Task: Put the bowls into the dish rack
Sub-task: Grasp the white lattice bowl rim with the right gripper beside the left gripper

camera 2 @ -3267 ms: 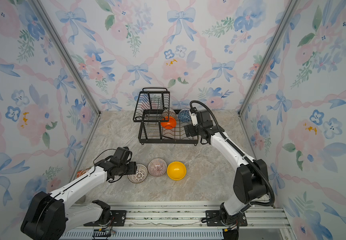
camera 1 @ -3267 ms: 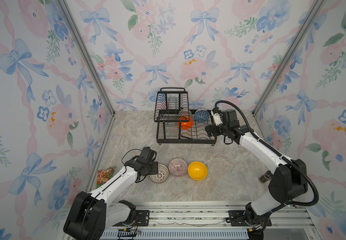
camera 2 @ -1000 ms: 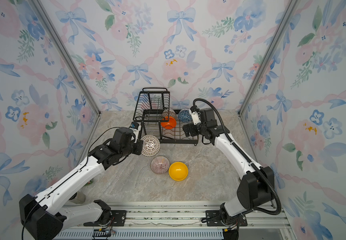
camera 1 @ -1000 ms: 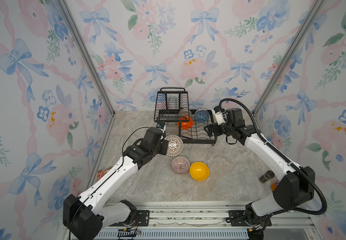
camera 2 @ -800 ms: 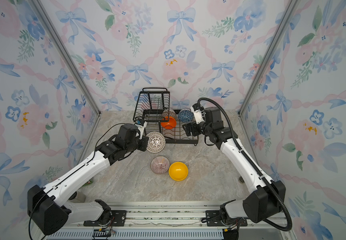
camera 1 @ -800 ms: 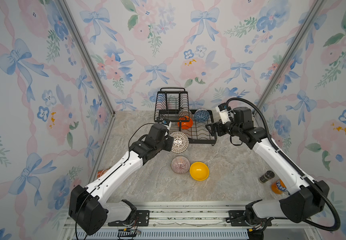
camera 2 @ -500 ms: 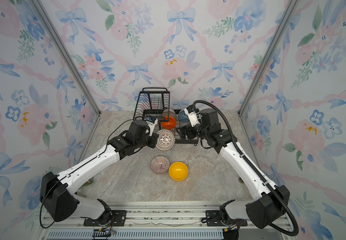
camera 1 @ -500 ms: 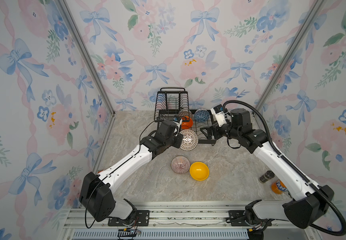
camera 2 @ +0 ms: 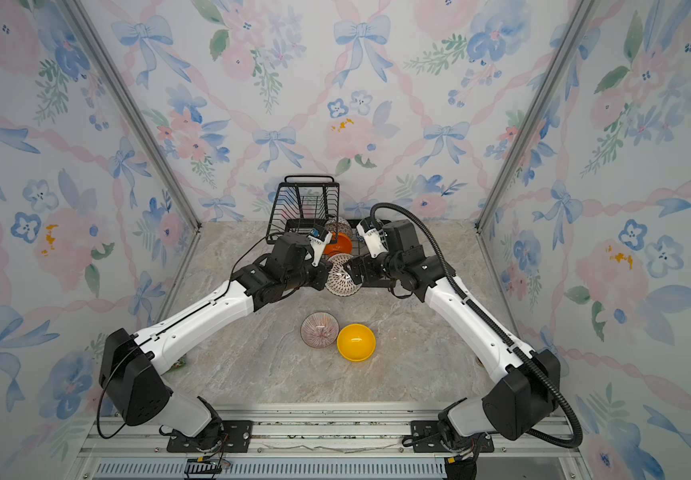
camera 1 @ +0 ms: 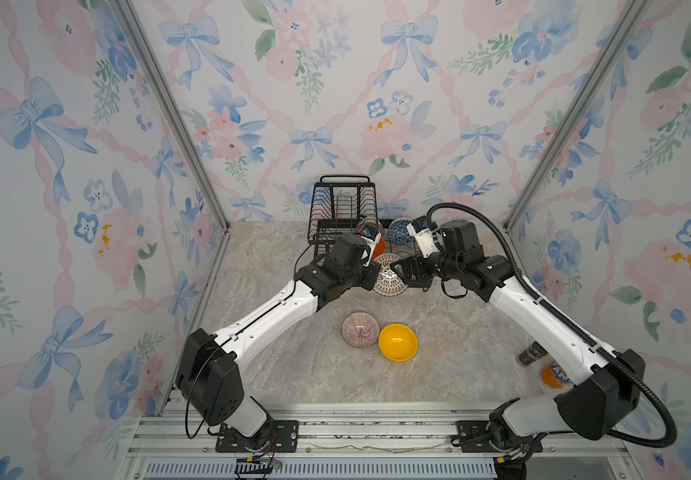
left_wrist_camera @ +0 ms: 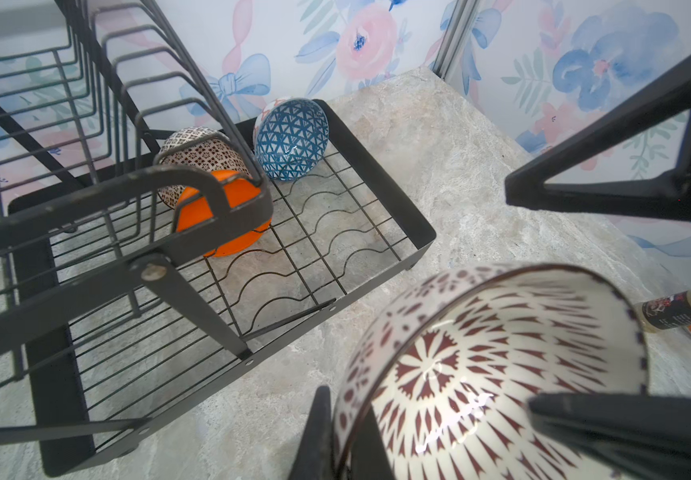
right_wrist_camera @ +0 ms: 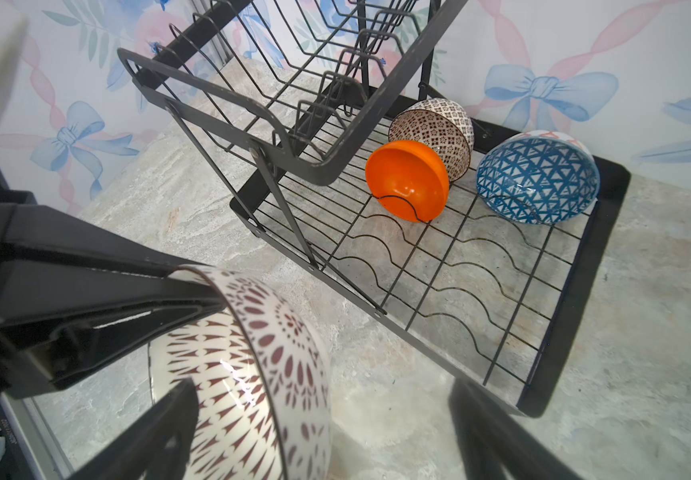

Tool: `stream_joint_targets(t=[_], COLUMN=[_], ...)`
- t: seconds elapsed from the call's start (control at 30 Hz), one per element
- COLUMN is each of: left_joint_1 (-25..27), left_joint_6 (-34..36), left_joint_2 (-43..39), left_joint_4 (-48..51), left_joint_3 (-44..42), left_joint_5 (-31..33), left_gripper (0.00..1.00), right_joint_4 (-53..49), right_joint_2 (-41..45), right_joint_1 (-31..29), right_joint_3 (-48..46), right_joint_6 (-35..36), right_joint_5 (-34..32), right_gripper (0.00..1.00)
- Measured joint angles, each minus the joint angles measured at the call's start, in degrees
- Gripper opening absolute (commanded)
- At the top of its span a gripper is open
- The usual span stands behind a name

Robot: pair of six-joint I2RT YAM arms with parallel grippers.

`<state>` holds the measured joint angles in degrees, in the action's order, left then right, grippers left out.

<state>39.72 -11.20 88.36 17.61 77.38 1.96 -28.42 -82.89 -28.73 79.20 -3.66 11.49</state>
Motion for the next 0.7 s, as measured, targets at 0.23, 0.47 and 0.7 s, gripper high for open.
stream_joint_targets(t=[0.23,0.47,0.7], left_joint_1=[0.00,0.07,0.07], left_joint_6=[0.52,0.57,0.55], left_joint_2=[0.39,0.44,0.76], left_joint_4=[-0.44,-0.85,-0.92], left_joint_3=[0.22,0.22,0.22], left_joint_5=[-0.07,-0.09,-0.09], left_gripper=[0.00,0.00,0.00], right_joint_4=[-1.90,-2.64,-2.71], right_joint_2=[-2.51,-2.78,-3.50], right_joint_1=[0.00,-0.07,-0.72], right_joint_3=[1.09,1.38,1.49], right_joint_6=[-1.22,-1.95,-1.99], right_joint_5=[-1.01,-1.29,-1.22], right_gripper=[0.68,0.50,0.40])
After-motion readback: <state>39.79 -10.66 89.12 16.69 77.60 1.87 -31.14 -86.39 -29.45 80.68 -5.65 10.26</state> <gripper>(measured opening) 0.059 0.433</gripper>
